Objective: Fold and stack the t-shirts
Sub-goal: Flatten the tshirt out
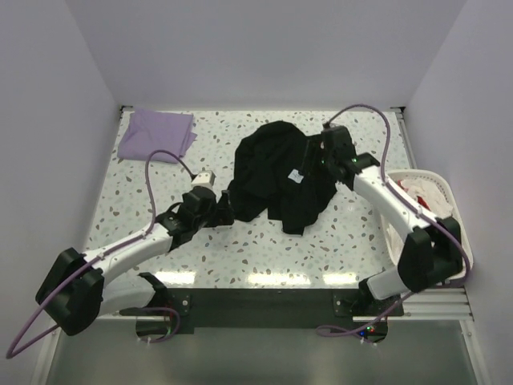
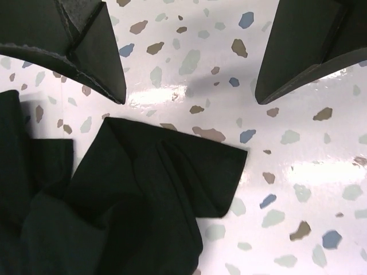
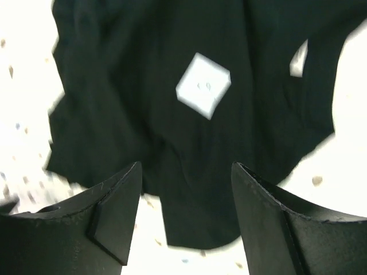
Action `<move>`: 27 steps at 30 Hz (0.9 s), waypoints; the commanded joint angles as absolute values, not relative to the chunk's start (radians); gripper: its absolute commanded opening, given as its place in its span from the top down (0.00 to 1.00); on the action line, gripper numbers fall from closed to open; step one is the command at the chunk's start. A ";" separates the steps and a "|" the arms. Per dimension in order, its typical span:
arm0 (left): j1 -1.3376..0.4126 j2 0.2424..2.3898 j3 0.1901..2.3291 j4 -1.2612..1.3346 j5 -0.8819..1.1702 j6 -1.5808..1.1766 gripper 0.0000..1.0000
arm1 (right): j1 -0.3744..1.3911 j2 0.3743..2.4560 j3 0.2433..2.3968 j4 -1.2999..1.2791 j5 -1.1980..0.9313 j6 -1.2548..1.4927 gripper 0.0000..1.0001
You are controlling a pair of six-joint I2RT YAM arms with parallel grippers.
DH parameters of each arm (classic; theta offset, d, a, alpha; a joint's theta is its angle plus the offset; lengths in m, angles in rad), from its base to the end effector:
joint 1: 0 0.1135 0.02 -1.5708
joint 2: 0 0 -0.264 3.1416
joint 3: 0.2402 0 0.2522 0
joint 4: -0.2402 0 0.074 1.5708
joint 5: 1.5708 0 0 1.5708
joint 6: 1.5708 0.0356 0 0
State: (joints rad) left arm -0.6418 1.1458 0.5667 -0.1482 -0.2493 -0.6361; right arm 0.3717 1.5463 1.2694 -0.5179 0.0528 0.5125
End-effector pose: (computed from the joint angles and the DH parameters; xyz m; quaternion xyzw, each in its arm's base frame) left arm 0.1895 -0.1307 0.1980 -0.0483 0.9054 -0.1512 0.3937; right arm 0.3196 0.1226 0.2900 0.0751 0.9223 0.1397 0.3523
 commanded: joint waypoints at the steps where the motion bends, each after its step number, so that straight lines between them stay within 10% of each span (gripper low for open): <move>1: -0.643 1.189 0.548 -0.015 -0.204 -0.666 0.00 | 0.397 1.399 1.084 -0.388 0.068 0.555 0.35; 11: -0.670 1.420 0.610 0.149 -0.160 -0.661 0.05 | 0.531 1.129 0.701 -0.290 0.077 0.643 0.37; 27: -0.669 1.589 0.715 0.110 -0.334 -0.681 0.22 | 0.730 1.279 0.598 -0.091 0.334 0.828 0.34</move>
